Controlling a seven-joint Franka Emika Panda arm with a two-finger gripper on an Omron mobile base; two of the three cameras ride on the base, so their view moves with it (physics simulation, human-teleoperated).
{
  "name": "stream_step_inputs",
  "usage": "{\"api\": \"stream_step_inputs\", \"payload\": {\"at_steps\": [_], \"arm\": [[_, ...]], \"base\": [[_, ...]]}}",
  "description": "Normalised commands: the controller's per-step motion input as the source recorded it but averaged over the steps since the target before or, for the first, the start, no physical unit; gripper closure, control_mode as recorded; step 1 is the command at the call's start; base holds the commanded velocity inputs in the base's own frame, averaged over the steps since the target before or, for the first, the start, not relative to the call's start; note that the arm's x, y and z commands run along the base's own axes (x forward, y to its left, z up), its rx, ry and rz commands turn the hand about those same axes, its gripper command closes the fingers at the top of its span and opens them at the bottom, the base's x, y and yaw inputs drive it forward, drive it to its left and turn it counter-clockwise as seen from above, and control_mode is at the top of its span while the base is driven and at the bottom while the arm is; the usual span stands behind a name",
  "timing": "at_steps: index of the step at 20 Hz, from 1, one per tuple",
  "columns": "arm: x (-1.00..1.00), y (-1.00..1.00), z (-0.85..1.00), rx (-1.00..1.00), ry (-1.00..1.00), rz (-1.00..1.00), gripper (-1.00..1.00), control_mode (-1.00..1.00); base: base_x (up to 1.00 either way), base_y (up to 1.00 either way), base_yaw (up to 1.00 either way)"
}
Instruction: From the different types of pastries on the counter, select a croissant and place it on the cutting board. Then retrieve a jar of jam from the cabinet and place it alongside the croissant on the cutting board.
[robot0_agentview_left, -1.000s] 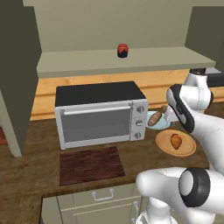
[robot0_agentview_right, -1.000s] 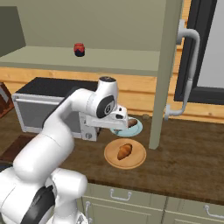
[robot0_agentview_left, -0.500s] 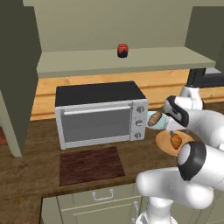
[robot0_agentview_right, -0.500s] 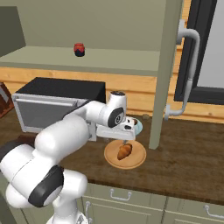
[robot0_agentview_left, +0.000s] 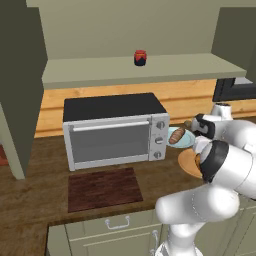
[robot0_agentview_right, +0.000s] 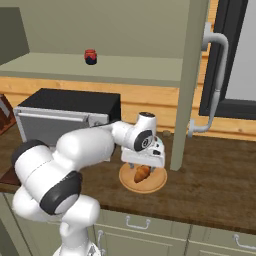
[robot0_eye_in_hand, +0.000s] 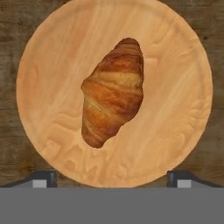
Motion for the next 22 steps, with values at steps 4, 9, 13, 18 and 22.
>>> {"api": "stream_step_inputs", "payload": {"at_steps": [4, 9, 13, 18, 22], "arm": [[0.22, 0.0, -0.1, 0.07, 0.0, -0.01, -1.0, -1.0], [0.31, 0.0, -0.12, 0.05, 0.0, 0.0, -1.0, -1.0], [0.21, 0.01, -0.38, 0.0, 0.0, 0.0, -1.0, -1.0], [0.18, 0.0, -0.58, 0.0, 0.0, 0.0, -1.0, -1.0], [0.01, 0.0, -0.71, 0.0, 0.0, 0.0, 1.0, -1.0]], "base": [[0.0, 0.0, 0.0], [0.0, 0.0, 0.0], [0.0, 0.0, 0.0], [0.0, 0.0, 0.0], [0.0, 0.0, 0.0]]}}
